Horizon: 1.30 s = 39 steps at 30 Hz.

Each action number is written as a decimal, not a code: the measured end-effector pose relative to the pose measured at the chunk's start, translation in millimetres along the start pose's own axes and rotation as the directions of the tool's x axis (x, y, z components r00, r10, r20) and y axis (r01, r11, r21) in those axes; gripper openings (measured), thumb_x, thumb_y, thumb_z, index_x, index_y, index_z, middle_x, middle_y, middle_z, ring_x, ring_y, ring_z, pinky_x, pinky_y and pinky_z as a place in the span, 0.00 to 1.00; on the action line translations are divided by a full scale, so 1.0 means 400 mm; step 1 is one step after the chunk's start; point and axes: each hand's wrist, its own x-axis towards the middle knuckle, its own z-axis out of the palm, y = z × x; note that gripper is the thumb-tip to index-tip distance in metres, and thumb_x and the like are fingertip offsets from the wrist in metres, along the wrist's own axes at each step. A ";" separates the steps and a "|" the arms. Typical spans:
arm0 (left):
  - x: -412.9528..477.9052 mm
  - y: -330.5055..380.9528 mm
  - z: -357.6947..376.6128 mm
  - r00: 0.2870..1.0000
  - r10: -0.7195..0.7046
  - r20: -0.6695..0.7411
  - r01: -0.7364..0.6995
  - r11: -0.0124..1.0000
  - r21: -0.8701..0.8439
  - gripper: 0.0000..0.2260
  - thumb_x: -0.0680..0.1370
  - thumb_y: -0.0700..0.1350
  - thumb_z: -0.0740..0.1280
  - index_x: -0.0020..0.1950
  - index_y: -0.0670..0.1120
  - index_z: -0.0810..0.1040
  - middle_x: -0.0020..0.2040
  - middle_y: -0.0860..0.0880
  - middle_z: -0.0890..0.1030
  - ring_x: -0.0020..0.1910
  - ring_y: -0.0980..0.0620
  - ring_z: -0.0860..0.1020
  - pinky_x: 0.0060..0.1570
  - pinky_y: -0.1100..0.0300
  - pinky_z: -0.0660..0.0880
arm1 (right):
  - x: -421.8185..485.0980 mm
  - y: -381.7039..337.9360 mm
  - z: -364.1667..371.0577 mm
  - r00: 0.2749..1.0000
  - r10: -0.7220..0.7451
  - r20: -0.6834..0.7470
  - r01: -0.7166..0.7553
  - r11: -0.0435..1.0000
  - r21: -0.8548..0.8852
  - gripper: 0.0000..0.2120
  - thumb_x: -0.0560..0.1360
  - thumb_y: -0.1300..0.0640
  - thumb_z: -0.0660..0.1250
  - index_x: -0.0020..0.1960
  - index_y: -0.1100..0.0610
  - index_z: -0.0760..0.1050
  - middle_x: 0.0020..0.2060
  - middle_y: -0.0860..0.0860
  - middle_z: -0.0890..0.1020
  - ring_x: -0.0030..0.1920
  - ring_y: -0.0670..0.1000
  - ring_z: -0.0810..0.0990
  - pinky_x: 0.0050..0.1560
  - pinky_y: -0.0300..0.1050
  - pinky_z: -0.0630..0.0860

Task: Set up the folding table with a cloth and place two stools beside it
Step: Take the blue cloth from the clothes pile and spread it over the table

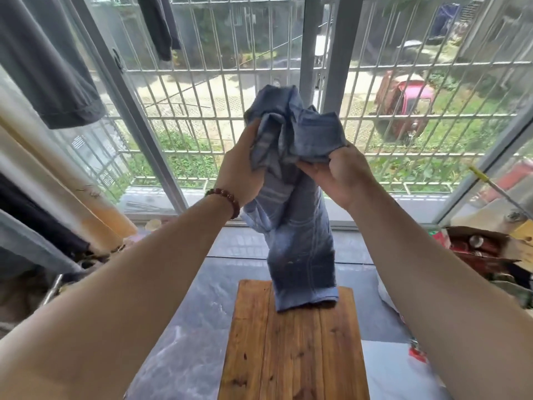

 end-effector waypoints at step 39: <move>-1.035 -0.239 0.008 0.791 -0.392 0.469 0.256 0.909 0.329 0.08 0.72 0.33 0.59 0.42 0.43 0.75 0.48 0.37 0.78 0.50 0.38 0.75 0.43 0.56 0.66 | -0.832 0.617 -0.447 0.937 -0.113 -0.330 -0.319 0.104 -0.942 0.21 0.66 0.67 0.64 0.57 0.55 0.80 0.51 0.61 0.81 0.54 0.60 0.78 0.50 0.43 0.71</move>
